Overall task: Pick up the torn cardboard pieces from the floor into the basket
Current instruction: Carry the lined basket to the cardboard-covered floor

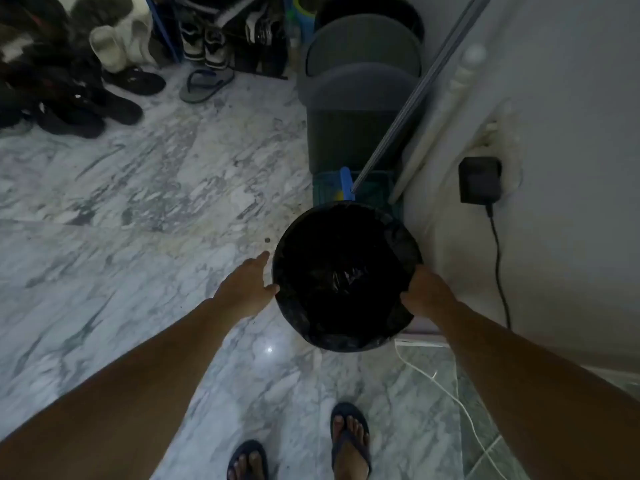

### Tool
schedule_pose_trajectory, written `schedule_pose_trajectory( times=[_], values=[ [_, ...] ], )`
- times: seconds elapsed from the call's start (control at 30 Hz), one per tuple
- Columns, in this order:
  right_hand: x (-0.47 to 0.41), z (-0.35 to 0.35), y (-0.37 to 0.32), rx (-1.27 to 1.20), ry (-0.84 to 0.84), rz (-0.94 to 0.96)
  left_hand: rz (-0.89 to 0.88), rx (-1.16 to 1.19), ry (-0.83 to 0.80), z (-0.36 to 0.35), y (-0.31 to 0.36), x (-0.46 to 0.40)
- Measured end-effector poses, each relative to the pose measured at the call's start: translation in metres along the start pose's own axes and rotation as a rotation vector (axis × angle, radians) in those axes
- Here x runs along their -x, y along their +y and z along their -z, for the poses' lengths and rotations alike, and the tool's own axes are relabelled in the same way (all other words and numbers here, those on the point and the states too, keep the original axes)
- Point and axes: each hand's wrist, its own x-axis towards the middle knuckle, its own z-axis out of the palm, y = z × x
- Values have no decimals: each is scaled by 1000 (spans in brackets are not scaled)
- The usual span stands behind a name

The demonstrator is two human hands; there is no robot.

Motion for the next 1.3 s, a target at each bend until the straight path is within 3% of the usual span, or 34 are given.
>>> schedule_pose_trajectory(
  times=[0.37, 0.6, 0.73, 0.93, 1.3],
  values=[
    [-42, -51, 22, -121, 182, 43, 3, 169, 27, -51, -8, -60],
    [-25, -41, 20, -162, 152, 86, 42, 290, 66, -54, -18, -52],
    [3, -21, 3, -165, 110, 135, 98, 308, 77, -33, -22, -16],
    [66, 41, -53, -92, 61, 224, 83, 301, 273, 36, -17, 71],
    [220, 150, -185, 116, 30, 426, 262, 274, 485, 146, -49, 230]
  ],
)
